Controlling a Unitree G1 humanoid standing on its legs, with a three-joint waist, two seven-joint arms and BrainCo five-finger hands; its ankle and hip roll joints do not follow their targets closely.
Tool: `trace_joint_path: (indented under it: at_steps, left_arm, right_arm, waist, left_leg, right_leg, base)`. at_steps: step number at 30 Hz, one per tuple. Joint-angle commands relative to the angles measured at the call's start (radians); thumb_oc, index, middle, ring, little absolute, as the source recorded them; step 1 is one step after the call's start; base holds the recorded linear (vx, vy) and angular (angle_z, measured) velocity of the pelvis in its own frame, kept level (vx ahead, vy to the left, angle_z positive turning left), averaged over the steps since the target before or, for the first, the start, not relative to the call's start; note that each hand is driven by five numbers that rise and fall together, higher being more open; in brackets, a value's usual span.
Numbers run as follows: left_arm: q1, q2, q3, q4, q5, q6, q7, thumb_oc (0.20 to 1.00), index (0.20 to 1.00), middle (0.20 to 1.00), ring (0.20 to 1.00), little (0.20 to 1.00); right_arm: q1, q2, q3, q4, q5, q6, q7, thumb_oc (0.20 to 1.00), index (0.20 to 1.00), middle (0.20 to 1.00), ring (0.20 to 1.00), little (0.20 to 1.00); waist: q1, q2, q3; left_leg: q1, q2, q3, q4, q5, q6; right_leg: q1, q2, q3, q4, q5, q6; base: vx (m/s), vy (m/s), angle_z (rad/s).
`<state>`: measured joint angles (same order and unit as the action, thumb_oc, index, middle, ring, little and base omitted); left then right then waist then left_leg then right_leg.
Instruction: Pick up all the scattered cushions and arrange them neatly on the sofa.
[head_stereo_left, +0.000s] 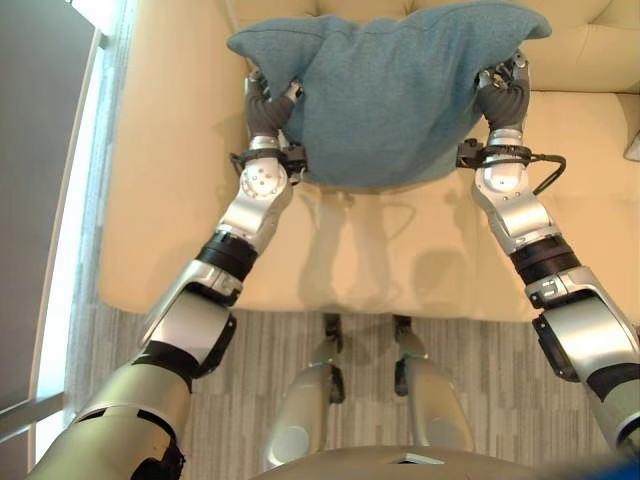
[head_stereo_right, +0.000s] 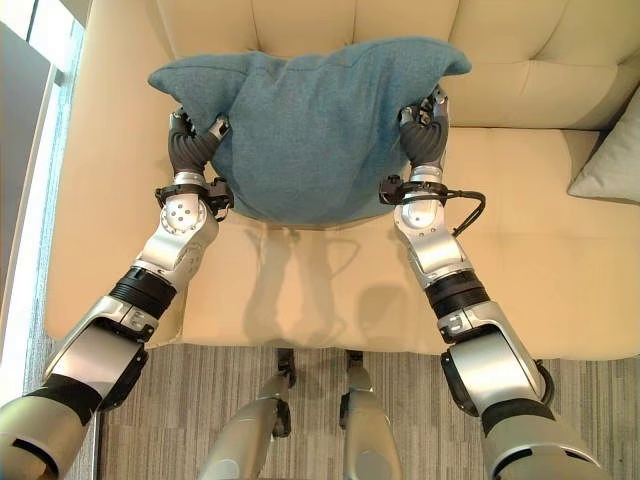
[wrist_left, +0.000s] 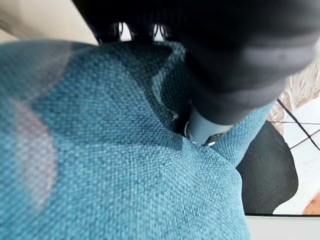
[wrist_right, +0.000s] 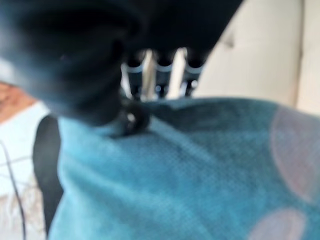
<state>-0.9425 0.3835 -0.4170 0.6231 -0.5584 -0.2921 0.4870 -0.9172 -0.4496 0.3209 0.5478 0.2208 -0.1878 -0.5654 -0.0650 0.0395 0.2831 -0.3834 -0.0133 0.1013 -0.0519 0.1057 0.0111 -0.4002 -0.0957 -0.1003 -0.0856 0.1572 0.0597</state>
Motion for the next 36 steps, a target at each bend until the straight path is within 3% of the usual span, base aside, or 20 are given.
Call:
trace_joint_path:
  at_steps: [1, 8, 9, 10, 11, 12, 14, 15, 16, 17, 18, 19, 30, 36]
  left_arm:
    - [-0.184, -0.045, -0.091, -0.051, 0.066, -0.085, -0.040, 0.200, 0.200, 0.200, 0.200, 0.200]
    - [-0.267, -0.039, -0.113, -0.008, 0.119, -0.085, -0.020, 0.200, 0.200, 0.200, 0.200, 0.200]
    - [-0.282, -0.036, -0.119, -0.001, 0.135, -0.083, -0.012, 0.294, 0.294, 0.294, 0.294, 0.294]
    - [-0.296, -0.034, -0.124, 0.014, 0.153, -0.080, -0.001, 0.335, 0.335, 0.335, 0.335, 0.335]
    - [-0.314, -0.033, -0.129, 0.028, 0.165, -0.075, 0.013, 0.464, 0.464, 0.464, 0.464, 0.464]
    - [-0.334, -0.031, -0.133, 0.044, 0.174, -0.072, 0.026, 0.464, 0.464, 0.464, 0.464, 0.464]
    - [-0.358, -0.031, -0.136, 0.060, 0.181, -0.071, 0.034, 0.624, 0.624, 0.624, 0.624, 0.624]
    - [-0.386, -0.025, -0.137, 0.087, 0.193, -0.066, 0.043, 0.956, 0.956, 0.956, 0.956, 0.956]
    - [-0.404, -0.020, -0.142, 0.100, 0.204, -0.061, 0.046, 1.000, 1.000, 1.000, 1.000, 1.000]
    - [-0.445, -0.022, -0.158, 0.155, 0.208, -0.050, 0.046, 1.000, 1.000, 1.000, 1.000, 1.000]
    - [-0.463, -0.019, -0.162, 0.170, 0.204, -0.046, 0.047, 1.000, 1.000, 1.000, 1.000, 1.000]
    - [-0.479, -0.015, -0.166, 0.188, 0.202, -0.043, 0.044, 1.000, 1.000, 1.000, 1.000, 1.000]
    - [-0.544, 0.025, -0.162, 0.254, 0.131, -0.041, 0.017, 1.000, 1.000, 1.000, 1.000, 1.000]
    - [-0.602, 0.104, -0.206, 0.321, 0.230, 0.006, 0.036, 1.000, 1.000, 1.000, 1.000, 1.000]
  right_arm:
    - [-0.190, 0.016, 0.053, -0.068, -0.105, -0.070, -0.009, 0.200, 0.200, 0.200, 0.200, 0.200]
    - [-0.298, -0.077, 0.069, -0.006, -0.283, -0.025, -0.121, 0.200, 0.200, 0.200, 0.200, 0.200]
    - [-0.312, -0.088, 0.078, 0.005, -0.322, -0.012, -0.145, 0.200, 0.200, 0.200, 0.200, 0.200]
    - [-0.329, -0.093, 0.084, 0.026, -0.350, 0.001, -0.165, 0.200, 0.200, 0.200, 0.200, 0.200]
    - [-0.345, -0.098, 0.090, 0.048, -0.376, 0.023, -0.187, 0.200, 0.200, 0.200, 0.200, 0.200]
    - [-0.361, -0.104, 0.094, 0.064, -0.397, 0.039, -0.207, 0.200, 0.200, 0.200, 0.200, 0.200]
    - [-0.377, -0.105, 0.098, 0.086, -0.411, 0.053, -0.228, 0.200, 0.200, 0.200, 0.200, 0.200]
    - [-0.396, -0.106, 0.107, 0.118, -0.422, 0.068, -0.239, 0.200, 0.200, 0.200, 0.200, 0.200]
    - [-0.412, -0.107, 0.117, 0.136, -0.426, 0.078, -0.244, 0.200, 0.200, 0.200, 0.200, 0.200]
    - [-0.455, -0.097, 0.147, 0.201, -0.418, 0.097, -0.254, 0.545, 0.545, 0.545, 0.545, 0.545]
    - [-0.470, -0.095, 0.160, 0.221, -0.417, 0.106, -0.254, 0.545, 0.545, 0.545, 0.545, 0.545]
    - [-0.488, -0.093, 0.173, 0.248, -0.414, 0.114, -0.253, 1.000, 1.000, 1.000, 1.000, 1.000]
    - [-0.587, -0.146, 0.303, 0.417, -0.378, 0.159, -0.204, 1.000, 1.000, 1.000, 1.000, 1.000]
    - [-0.621, -0.200, 0.343, 0.467, -0.332, 0.147, -0.185, 1.000, 1.000, 1.000, 1.000, 1.000]
  waist:
    - [-0.001, 0.006, -0.007]
    - [-0.009, 0.031, 0.015]
    - [-0.008, 0.035, 0.018]
    - [-0.007, 0.037, 0.020]
    - [-0.007, 0.038, 0.024]
    - [-0.007, 0.037, 0.027]
    - [-0.008, 0.035, 0.029]
    - [-0.012, 0.034, 0.028]
    - [-0.013, 0.033, 0.026]
    - [-0.013, 0.033, 0.023]
    - [-0.013, 0.033, 0.022]
    - [-0.013, 0.035, 0.023]
    - [-0.008, 0.044, 0.018]
    - [-0.013, 0.032, 0.007]
  left_leg:
    - [-0.039, 0.019, -0.018, 0.148, -0.160, -0.061]
    - [-0.122, 0.018, -0.021, 0.125, -0.129, -0.068]
    - [-0.130, 0.019, -0.023, 0.122, -0.127, -0.068]
    - [-0.138, 0.020, -0.024, 0.117, -0.125, -0.068]
    - [-0.146, 0.022, -0.025, 0.114, -0.122, -0.068]
    - [-0.158, 0.023, -0.029, 0.117, -0.118, -0.070]
    - [-0.177, 0.023, -0.032, 0.122, -0.116, -0.071]
    - [-0.191, 0.023, -0.035, 0.124, -0.115, -0.071]
    - [-0.201, 0.024, -0.036, 0.126, -0.114, -0.070]
    - [-0.216, 0.024, -0.035, 0.130, -0.115, -0.070]
    - [-0.220, 0.023, -0.036, 0.130, -0.114, -0.070]
    - [-0.223, 0.024, -0.034, 0.128, -0.112, -0.071]
    - [-0.223, 0.022, -0.021, 0.101, -0.096, -0.075]
    - [-0.222, 0.023, -0.018, 0.107, -0.094, -0.079]
  right_leg:
    - [-0.120, -0.025, 0.007, 0.185, -0.105, 0.049]
    - [-0.218, -0.023, 0.015, 0.198, -0.102, 0.051]
    - [-0.228, -0.021, 0.017, 0.200, -0.105, 0.051]
    - [-0.237, -0.019, 0.017, 0.199, -0.106, 0.052]
    - [-0.247, -0.017, 0.016, 0.199, -0.105, 0.053]
    - [-0.257, -0.017, 0.015, 0.199, -0.102, 0.055]
    - [-0.271, -0.017, 0.016, 0.198, -0.097, 0.057]
    - [-0.288, -0.013, 0.020, 0.199, -0.093, 0.055]
    - [-0.299, -0.011, 0.022, 0.201, -0.093, 0.054]
    - [-0.319, -0.006, 0.027, 0.208, -0.093, 0.054]
    - [-0.323, -0.005, 0.028, 0.208, -0.092, 0.055]
    - [-0.328, -0.005, 0.027, 0.206, -0.090, 0.057]
    - [-0.341, -0.001, 0.037, 0.180, -0.059, 0.067]
    - [-0.335, 0.002, 0.041, 0.174, -0.050, 0.069]
  base:
    - [0.00, 0.000, 0.00]
    - [-0.01, -0.020, 0.04]
    - [0.00, 0.000, 0.00]
    - [0.00, 0.000, 0.00]
    - [0.00, -0.032, 0.00]
    - [0.00, 0.000, 0.00]
    - [-0.01, -0.034, 0.00]
    - [-0.02, -0.048, -0.01]
    - [-0.01, -0.046, -0.01]
    - [-0.01, -0.040, -0.01]
    - [0.00, 0.000, 0.00]
    - [0.00, 0.000, 0.00]
    - [-0.01, -0.003, -0.04]
    - [-0.02, -0.025, -0.06]
